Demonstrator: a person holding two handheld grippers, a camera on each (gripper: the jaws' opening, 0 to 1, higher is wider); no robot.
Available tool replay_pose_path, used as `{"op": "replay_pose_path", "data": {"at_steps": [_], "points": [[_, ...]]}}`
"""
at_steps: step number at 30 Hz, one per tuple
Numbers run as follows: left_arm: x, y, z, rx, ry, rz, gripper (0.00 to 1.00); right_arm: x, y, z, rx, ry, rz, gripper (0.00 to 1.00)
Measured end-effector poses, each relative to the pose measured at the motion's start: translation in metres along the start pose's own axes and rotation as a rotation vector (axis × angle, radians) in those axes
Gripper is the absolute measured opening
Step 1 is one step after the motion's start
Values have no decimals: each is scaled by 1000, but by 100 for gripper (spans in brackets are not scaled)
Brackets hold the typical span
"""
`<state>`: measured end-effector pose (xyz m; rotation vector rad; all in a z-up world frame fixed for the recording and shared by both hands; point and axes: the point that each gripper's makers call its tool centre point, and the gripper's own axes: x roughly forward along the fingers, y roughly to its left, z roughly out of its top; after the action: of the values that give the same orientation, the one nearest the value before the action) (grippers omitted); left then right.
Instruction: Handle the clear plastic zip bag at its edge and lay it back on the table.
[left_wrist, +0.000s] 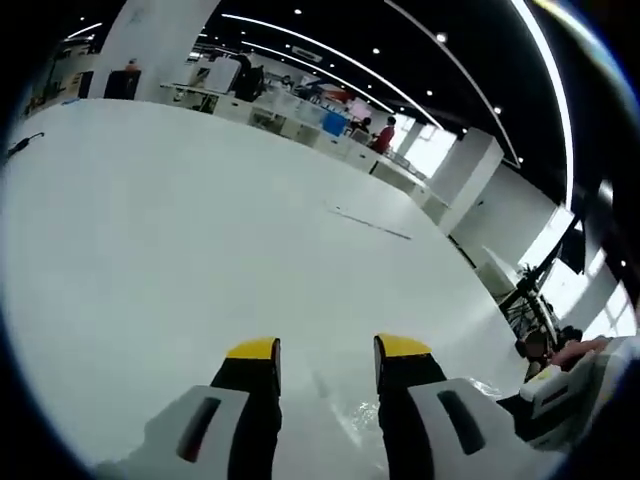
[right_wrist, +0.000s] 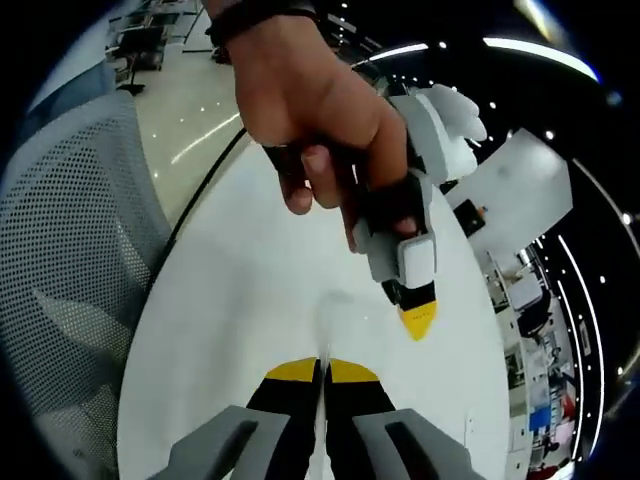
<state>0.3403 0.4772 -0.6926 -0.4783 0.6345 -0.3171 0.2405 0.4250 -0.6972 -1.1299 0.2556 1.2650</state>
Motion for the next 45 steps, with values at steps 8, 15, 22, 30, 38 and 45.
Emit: {"op": "replay_pose_path", "data": {"at_steps": [8, 15, 22, 30, 38, 45], "points": [[3, -1, -7, -48, 38, -20, 14, -3, 0, 1, -33, 0, -6, 0], [3, -8, -10, -96, 53, -38, 2, -3, 1, 1, -57, 2, -5, 0], [2, -3, -11, -152, 64, -46, 2, -4, 3, -3, -64, 6, -5, 0], [-6, -1, -14, -193, 78, -52, 2, -6, -3, -26, 9, 42, -24, 0], [-11, -4, -21, -213, 90, -67, 2, -4, -9, -50, 64, 76, -32, 0], [-18, -6, -32, -223, 102, -72, 2, -2, -12, -66, 96, 107, -31, 0]]}}
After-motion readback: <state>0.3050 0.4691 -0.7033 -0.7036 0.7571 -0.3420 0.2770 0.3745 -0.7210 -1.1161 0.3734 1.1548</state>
